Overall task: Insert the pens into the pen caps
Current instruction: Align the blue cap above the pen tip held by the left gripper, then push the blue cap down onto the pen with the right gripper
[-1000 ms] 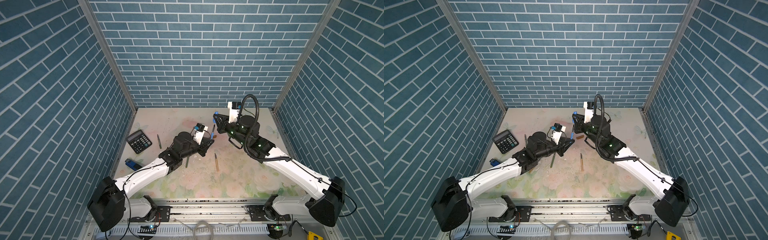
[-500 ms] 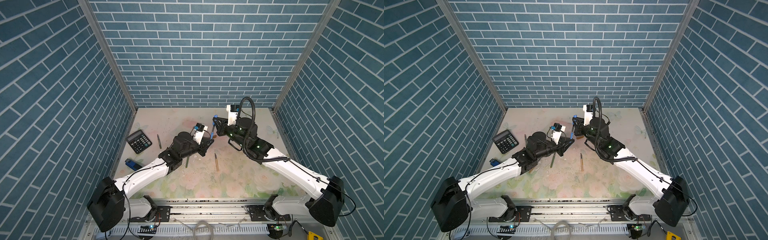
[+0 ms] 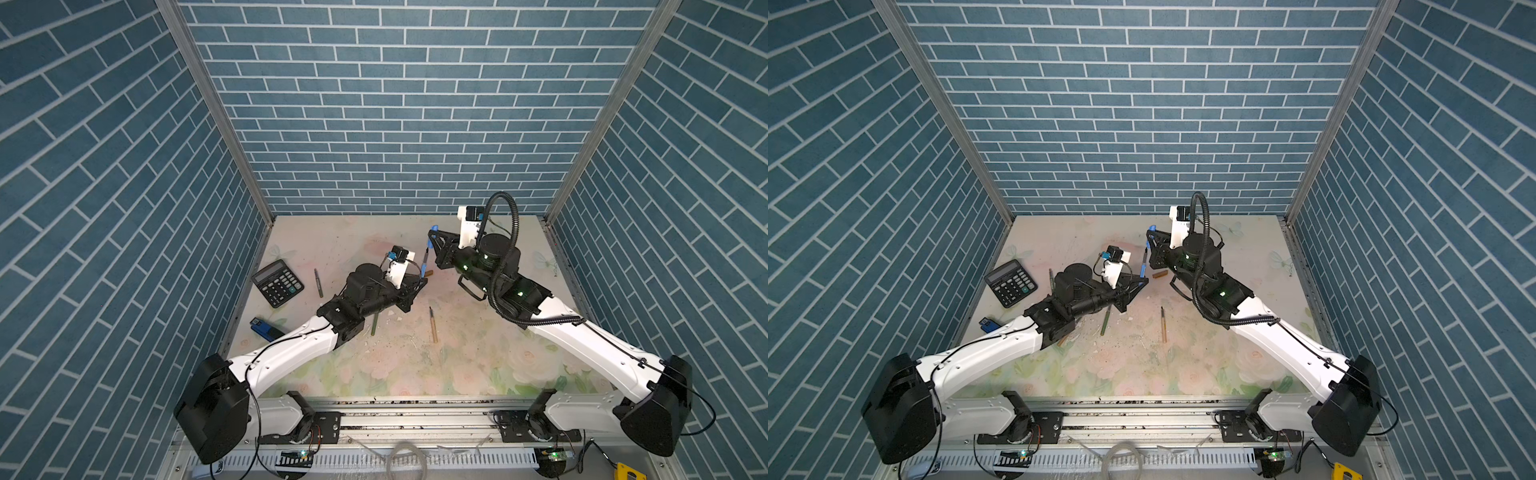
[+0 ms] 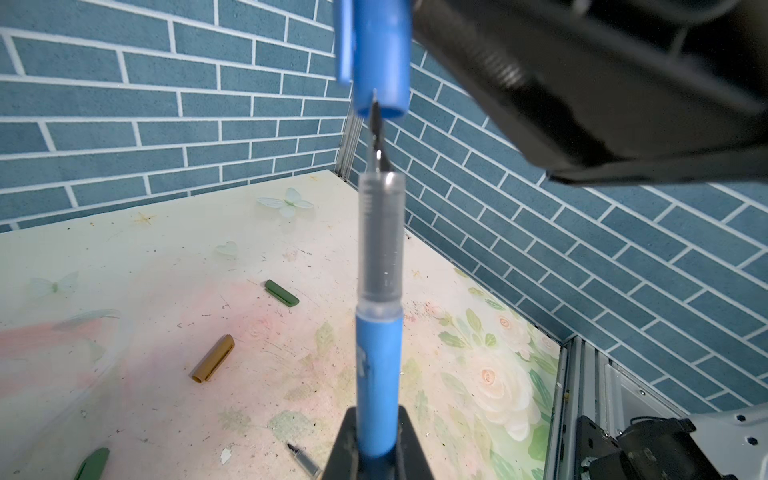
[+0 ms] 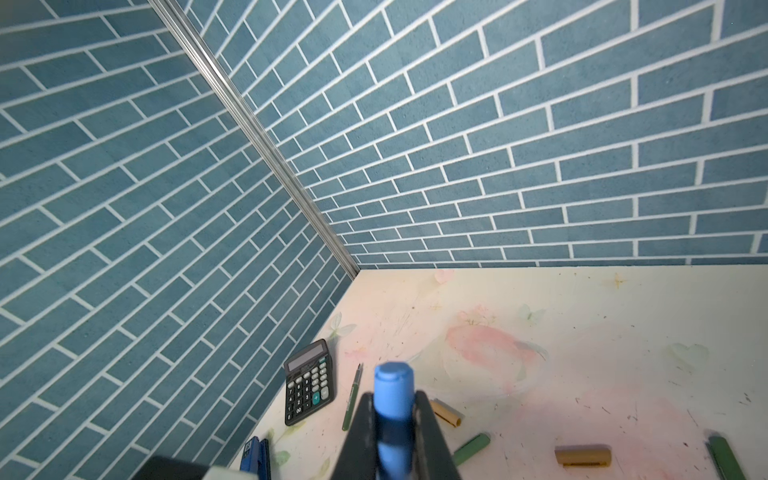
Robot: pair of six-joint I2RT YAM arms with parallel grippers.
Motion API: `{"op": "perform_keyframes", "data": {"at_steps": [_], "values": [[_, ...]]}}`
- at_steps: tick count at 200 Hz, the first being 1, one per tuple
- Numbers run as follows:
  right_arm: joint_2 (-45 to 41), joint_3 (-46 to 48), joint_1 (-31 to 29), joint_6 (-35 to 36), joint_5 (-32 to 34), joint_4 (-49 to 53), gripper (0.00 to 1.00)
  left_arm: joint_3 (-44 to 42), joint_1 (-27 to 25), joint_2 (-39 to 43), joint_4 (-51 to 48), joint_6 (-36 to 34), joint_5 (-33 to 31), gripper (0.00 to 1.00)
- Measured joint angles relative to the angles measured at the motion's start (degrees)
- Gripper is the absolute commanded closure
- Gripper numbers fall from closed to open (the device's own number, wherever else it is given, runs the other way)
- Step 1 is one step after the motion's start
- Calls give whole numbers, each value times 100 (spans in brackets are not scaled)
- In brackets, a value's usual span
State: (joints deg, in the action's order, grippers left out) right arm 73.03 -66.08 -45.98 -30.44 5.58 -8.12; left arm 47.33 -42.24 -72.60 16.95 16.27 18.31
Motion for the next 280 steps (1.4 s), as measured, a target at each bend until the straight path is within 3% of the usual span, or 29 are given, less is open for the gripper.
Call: {"op": "perform_keyframes", "data": {"at_steps": [191, 280], "values": [[63, 122, -20, -127, -273, 17, 97, 0, 0, 0, 2, 0, -72, 100], [68, 382, -111, -319, -396, -164, 92, -2, 46, 22, -68, 116, -116, 100]]}}
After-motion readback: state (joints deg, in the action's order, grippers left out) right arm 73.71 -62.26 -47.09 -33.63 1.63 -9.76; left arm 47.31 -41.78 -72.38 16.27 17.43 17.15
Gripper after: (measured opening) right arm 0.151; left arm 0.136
